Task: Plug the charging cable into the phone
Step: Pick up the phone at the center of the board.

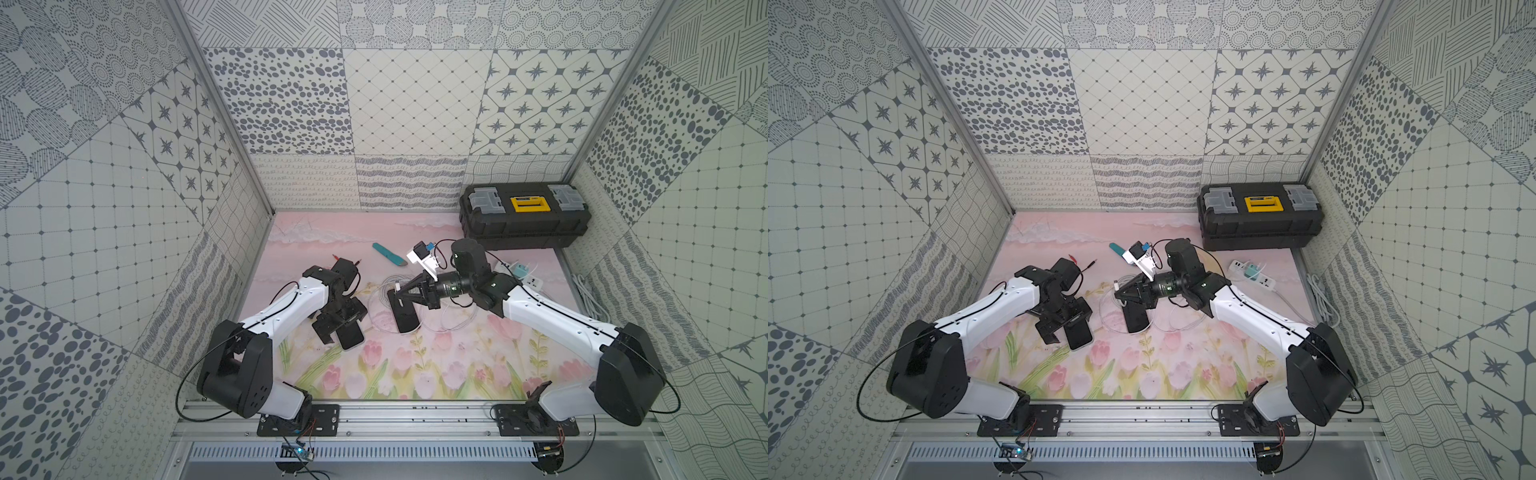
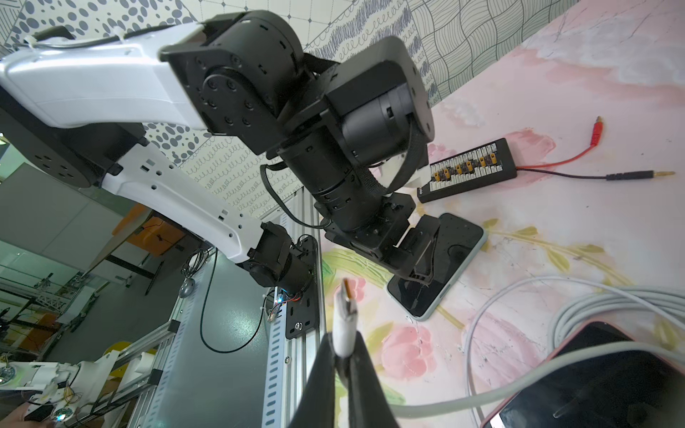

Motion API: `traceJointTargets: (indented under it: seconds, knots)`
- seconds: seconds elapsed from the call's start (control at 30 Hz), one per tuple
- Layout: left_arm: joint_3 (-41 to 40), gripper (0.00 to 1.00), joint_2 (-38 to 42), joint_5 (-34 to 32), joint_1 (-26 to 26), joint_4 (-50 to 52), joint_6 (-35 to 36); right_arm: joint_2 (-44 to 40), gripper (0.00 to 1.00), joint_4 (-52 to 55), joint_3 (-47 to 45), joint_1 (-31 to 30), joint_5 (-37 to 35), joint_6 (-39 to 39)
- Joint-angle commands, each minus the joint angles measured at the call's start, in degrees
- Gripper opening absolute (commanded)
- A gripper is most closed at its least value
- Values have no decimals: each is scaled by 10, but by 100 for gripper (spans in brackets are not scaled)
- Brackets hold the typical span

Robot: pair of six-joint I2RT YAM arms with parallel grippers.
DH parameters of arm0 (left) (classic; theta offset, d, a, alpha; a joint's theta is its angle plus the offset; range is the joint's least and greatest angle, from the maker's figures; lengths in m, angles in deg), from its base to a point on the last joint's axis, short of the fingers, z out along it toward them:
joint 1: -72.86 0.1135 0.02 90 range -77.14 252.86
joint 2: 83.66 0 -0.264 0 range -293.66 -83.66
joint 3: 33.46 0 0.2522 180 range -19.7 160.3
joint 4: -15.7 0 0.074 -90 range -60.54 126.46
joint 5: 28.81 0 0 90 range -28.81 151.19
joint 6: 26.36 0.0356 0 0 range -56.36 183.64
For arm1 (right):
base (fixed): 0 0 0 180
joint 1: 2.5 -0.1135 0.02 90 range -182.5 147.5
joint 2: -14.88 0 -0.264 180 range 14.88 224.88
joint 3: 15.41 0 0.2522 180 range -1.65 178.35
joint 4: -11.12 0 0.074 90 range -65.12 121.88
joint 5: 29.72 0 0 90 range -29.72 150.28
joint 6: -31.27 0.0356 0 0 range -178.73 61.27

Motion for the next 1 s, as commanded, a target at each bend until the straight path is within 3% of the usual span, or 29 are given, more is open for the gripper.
traceJointTargets:
  seconds: [0.0, 0.37, 0.97]
  knots:
    - [47, 99, -43, -84, 6, 53, 37, -19, 0, -14, -6, -6, 2, -5]
    - [67, 99, -151, -43, 20, 9, 142, -19, 0, -15, -10, -8, 1, -6]
    - [35, 97, -195, -36, 54, -57, 172, -21, 0, -18, -15, -12, -2, -6]
